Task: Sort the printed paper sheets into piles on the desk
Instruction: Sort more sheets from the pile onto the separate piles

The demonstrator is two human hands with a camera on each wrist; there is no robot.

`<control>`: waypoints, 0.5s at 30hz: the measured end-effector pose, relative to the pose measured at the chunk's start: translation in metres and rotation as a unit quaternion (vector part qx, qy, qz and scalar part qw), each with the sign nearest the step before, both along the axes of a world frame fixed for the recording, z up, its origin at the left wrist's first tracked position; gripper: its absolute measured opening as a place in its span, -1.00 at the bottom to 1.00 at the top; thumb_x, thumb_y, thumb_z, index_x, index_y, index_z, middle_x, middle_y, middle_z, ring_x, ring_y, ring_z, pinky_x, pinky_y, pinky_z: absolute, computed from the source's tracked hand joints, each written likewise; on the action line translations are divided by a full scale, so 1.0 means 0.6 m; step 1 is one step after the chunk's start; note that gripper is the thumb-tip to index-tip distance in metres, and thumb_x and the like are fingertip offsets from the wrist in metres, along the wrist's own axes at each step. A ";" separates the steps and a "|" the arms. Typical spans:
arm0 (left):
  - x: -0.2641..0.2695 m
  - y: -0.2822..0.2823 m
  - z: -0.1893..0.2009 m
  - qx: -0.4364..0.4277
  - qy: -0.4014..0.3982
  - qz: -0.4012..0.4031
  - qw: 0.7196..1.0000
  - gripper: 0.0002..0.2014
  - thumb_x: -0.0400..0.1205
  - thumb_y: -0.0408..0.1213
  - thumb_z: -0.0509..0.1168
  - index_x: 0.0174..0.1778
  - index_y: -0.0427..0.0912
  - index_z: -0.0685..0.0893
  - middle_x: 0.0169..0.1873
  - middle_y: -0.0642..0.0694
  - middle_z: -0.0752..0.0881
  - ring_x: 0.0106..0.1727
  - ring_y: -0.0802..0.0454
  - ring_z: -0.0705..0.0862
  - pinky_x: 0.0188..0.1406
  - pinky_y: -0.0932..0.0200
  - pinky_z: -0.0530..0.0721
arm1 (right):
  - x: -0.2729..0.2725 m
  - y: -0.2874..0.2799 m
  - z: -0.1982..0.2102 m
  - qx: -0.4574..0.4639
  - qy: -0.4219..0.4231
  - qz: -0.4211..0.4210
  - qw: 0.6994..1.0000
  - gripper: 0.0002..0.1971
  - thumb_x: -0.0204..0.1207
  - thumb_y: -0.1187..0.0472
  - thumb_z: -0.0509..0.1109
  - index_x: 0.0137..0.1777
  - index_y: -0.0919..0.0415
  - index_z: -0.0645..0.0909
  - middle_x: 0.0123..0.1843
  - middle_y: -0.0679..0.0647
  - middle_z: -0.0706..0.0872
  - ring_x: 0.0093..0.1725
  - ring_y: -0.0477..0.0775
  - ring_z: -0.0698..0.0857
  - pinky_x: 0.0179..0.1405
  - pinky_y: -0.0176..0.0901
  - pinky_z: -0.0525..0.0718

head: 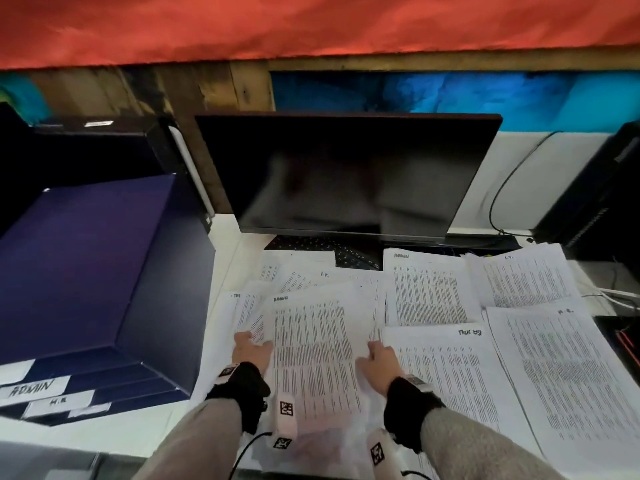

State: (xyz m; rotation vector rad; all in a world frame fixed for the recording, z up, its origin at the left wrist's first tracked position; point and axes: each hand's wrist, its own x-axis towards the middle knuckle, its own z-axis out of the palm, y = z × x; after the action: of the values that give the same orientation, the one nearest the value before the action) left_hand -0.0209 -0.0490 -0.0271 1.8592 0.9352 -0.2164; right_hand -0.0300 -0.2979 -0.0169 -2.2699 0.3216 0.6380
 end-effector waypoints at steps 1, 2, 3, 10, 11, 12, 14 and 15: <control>-0.002 0.002 0.002 -0.026 -0.002 0.005 1.000 -0.53 0.49 -0.22 0.45 0.27 -0.15 0.44 0.14 -0.24 0.58 0.19 -0.25 0.61 0.34 -0.12 0.56 | 0.000 0.000 -0.001 -0.001 0.002 0.003 1.000 -0.51 0.59 0.20 0.23 0.51 0.26 0.34 0.31 0.20 0.43 0.20 0.19 0.57 0.26 -0.06 0.55; -0.004 0.003 0.005 -0.030 -0.010 -0.001 0.999 -0.60 0.48 -0.23 0.48 0.17 -0.15 0.50 0.07 -0.19 0.61 0.15 -0.20 0.61 0.33 -0.08 0.56 | 0.000 -0.001 -0.003 -0.003 -0.001 0.007 1.000 -0.52 0.59 0.20 0.24 0.50 0.25 0.35 0.25 0.17 0.44 0.15 0.16 0.57 0.25 -0.07 0.55; -0.006 0.005 0.010 -0.021 -0.020 -0.015 0.999 -0.68 0.48 -0.24 0.49 0.07 -0.15 0.54 -0.01 -0.14 0.63 0.09 -0.15 0.62 0.30 0.00 0.56 | -0.001 -0.002 -0.004 -0.008 -0.008 0.013 1.000 -0.54 0.58 0.20 0.25 0.48 0.25 0.37 0.19 0.13 0.44 0.10 0.12 0.57 0.23 -0.10 0.55; -0.019 0.021 0.027 0.080 -0.093 -0.099 0.988 -0.86 0.51 -0.25 0.48 -0.26 -0.15 0.63 -0.38 -0.01 0.61 -0.18 -0.09 0.61 0.01 0.21 0.54 | -0.003 0.000 -0.007 -0.017 -0.031 0.016 0.999 -0.63 0.58 0.17 0.29 0.37 0.23 0.49 0.23 0.15 0.64 0.16 0.11 0.62 0.20 -0.13 0.57; -0.020 0.024 0.032 0.094 -0.098 -0.116 0.984 -0.86 0.54 -0.26 0.45 -0.28 -0.16 0.62 -0.40 -0.02 0.58 -0.19 -0.11 0.59 -0.03 0.23 0.49 | -0.003 0.000 -0.005 -0.012 -0.027 0.012 0.999 -0.62 0.59 0.18 0.29 0.39 0.23 0.48 0.24 0.14 0.64 0.18 0.10 0.62 0.20 -0.15 0.55; -0.021 0.028 0.037 0.117 -0.096 -0.140 0.979 -0.89 0.58 -0.27 0.39 -0.23 -0.18 0.63 -0.37 -0.06 0.60 -0.17 -0.14 0.59 -0.05 0.23 0.46 | -0.002 0.001 -0.004 -0.007 -0.025 0.009 1.000 -0.61 0.60 0.18 0.28 0.41 0.23 0.48 0.25 0.13 0.64 0.20 0.09 0.62 0.21 -0.16 0.53; -0.024 0.037 0.044 0.148 -0.098 -0.182 0.967 -0.84 0.67 -0.30 0.26 0.12 -0.19 0.67 -0.08 -0.17 0.73 0.03 -0.21 0.65 0.09 0.18 0.52 | -0.001 0.003 -0.002 -0.003 -0.019 0.004 1.000 -0.60 0.59 0.17 0.28 0.42 0.21 0.46 0.27 0.13 0.63 0.22 0.10 0.61 0.22 -0.16 0.52; -0.027 0.042 0.046 0.150 -0.105 -0.199 0.963 -0.70 0.70 -0.32 0.19 0.35 -0.13 0.59 0.14 -0.19 0.72 0.20 -0.21 0.65 0.25 0.12 0.54 | -0.001 0.003 -0.001 -0.004 -0.019 0.003 1.000 -0.59 0.58 0.16 0.28 0.42 0.20 0.46 0.27 0.14 0.62 0.20 0.10 0.62 0.22 -0.14 0.53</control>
State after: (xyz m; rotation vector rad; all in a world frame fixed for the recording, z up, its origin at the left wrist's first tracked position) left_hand -0.0369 -0.0237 0.0004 2.2916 0.4581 -0.1196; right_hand -0.0304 -0.2961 -0.0175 -2.2885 0.3003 0.5966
